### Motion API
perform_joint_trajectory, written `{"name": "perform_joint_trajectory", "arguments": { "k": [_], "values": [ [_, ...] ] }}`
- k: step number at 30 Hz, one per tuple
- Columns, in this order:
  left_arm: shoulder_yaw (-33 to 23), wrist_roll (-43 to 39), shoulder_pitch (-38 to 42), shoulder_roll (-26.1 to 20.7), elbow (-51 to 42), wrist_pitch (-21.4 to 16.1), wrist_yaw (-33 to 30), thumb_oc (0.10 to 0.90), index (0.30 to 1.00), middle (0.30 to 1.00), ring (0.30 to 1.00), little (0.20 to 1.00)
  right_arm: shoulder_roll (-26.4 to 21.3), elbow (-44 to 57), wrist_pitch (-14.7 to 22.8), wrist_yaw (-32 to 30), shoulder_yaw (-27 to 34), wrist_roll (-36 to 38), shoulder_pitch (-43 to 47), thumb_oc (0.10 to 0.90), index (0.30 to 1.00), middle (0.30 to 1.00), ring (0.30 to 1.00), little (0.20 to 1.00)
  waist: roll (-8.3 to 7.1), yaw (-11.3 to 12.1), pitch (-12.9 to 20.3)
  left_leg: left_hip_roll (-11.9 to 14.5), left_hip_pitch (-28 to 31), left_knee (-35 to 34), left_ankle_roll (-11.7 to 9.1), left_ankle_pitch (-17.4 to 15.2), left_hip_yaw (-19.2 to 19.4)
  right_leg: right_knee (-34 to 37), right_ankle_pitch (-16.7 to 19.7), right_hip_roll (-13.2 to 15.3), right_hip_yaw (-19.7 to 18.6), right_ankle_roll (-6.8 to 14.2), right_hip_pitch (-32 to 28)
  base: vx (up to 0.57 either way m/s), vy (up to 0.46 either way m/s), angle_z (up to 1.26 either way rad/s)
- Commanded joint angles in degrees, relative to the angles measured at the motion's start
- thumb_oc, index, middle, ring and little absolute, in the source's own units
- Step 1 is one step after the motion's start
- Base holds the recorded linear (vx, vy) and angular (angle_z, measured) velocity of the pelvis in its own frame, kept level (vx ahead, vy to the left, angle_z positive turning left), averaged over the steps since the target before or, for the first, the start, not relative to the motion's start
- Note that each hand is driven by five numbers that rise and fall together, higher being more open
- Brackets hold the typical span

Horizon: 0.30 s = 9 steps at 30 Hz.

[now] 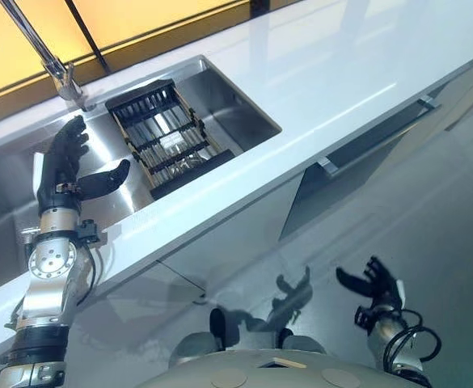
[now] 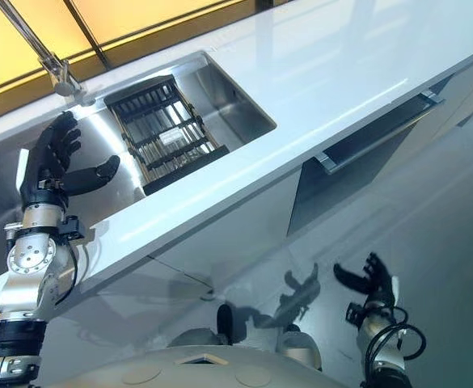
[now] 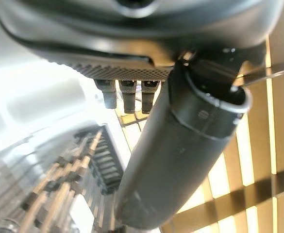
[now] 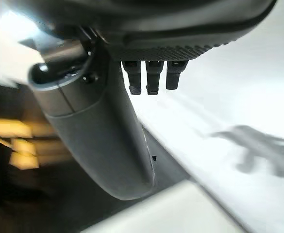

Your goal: Pick up plates and place into dishwasher.

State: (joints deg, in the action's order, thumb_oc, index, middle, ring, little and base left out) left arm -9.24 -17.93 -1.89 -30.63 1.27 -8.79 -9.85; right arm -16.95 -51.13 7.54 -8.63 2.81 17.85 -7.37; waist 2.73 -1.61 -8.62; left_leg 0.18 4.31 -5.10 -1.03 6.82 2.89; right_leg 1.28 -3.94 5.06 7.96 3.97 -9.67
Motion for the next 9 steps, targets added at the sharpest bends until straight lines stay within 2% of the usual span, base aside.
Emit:
{"name": "perform_joint_trajectory", "arguments": {
  "k": [1, 7, 9],
  "values": [
    [-1.35, -0.84, 7.75, -3.28, -1.0, -3.04, -2.03, 0.8, 0.9, 0.9, 0.9, 0.9, -2.59, -6.24, -1.39, 3.05, -2.64, -6.55, 2.95, 0.8, 0.9, 0.9, 0.9, 0.9, -1.64, 0.71, 2.54, -4.34, 2.66, 2.29, 1.7, -10.24, 1.55, -0.69, 2.15, -3.26, 0.26, 0.08, 4.03, 0.0, 0.0, 0.0],
    [0.63, -0.48, 9.44, -2.31, -2.39, -1.78, -2.2, 0.8, 0.9, 0.9, 0.9, 0.9, -1.47, -9.49, -2.54, 5.27, -4.59, -4.52, 3.02, 0.8, 0.9, 0.9, 0.9, 0.9, -1.32, 1.18, 2.77, -4.42, 3.11, 2.2, 1.92, -10.23, 0.41, -1.35, 1.41, -3.47, 0.71, -0.27, 3.46, 0.01, -0.006, 0.03],
    [0.94, -0.5, 10.18, -2.04, -2.15, -1.7, -2.3, 0.8, 0.9, 0.9, 0.9, 0.9, -0.88, -10.27, -1.77, 6.12, -5.54, -5.13, 2.85, 0.8, 0.9, 0.9, 0.9, 0.9, -1.25, 1.1, 2.89, -4.59, 3.21, 2.05, 1.98, -10.25, 0.21, -1.5, 1.25, -3.45, 0.75, -0.25, 3.43, 0.0, 0.0, 0.0]
  ]
}}
